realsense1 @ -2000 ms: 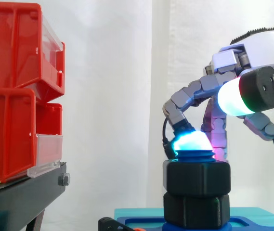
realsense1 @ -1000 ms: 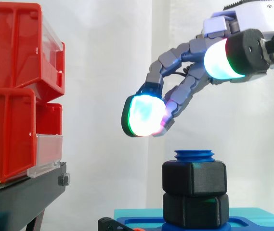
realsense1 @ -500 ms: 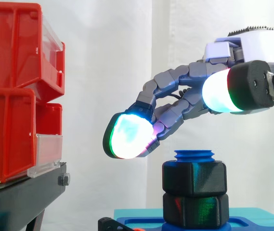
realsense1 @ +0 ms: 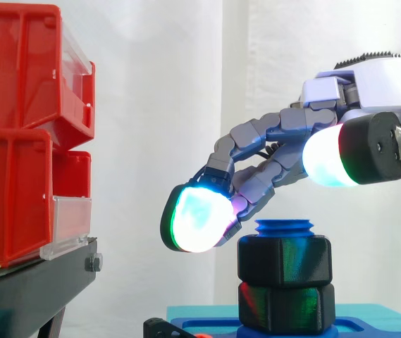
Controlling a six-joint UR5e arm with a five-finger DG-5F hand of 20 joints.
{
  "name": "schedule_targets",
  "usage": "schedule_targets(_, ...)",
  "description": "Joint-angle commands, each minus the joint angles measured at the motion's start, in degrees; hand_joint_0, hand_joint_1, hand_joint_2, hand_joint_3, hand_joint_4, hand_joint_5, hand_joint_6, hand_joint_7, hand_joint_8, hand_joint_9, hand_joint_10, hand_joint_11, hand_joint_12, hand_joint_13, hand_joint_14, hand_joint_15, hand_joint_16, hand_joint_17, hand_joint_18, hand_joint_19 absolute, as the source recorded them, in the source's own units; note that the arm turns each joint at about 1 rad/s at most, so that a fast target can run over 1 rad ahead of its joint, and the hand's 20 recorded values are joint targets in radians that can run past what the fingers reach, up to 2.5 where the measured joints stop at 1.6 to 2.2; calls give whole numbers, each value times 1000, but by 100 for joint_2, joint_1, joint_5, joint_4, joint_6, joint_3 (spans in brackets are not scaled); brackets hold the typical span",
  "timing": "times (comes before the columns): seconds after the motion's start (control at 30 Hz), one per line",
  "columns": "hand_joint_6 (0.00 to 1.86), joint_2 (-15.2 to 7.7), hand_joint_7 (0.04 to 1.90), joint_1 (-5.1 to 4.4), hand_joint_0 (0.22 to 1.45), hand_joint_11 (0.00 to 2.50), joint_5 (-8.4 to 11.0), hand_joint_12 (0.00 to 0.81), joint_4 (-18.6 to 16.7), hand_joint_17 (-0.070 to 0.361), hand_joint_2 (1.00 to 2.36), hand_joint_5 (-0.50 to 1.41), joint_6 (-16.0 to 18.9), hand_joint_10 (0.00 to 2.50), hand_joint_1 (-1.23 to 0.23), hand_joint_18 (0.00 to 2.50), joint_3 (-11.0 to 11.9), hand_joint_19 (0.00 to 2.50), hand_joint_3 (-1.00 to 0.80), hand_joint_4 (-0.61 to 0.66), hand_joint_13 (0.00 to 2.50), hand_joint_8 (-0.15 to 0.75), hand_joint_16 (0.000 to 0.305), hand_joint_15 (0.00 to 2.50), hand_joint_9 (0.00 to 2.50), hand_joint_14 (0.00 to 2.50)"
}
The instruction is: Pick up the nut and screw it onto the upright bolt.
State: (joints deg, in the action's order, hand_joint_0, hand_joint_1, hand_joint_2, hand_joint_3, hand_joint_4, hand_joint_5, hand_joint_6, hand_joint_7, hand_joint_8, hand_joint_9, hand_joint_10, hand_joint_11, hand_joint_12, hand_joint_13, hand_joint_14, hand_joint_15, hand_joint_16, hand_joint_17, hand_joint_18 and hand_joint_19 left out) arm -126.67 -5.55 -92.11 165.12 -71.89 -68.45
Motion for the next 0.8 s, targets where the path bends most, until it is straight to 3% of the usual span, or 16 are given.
schedule_targets(0.0,503,2,806,10,384,0,-9,440,56,149,1000,-112,-10,0,-354,140,-2,210,-500,164,301,307,66,6,607,0)
schedule_targets(0.3,504,2,1008,36,394,0,-9,431,223,143,1000,-47,-10,0,-304,301,-2,241,-500,188,429,310,63,22,742,0)
schedule_targets(0.77,503,11,1345,98,444,21,-27,376,205,117,1000,74,-71,0,-299,654,25,271,-500,83,756,279,52,56,1292,2)
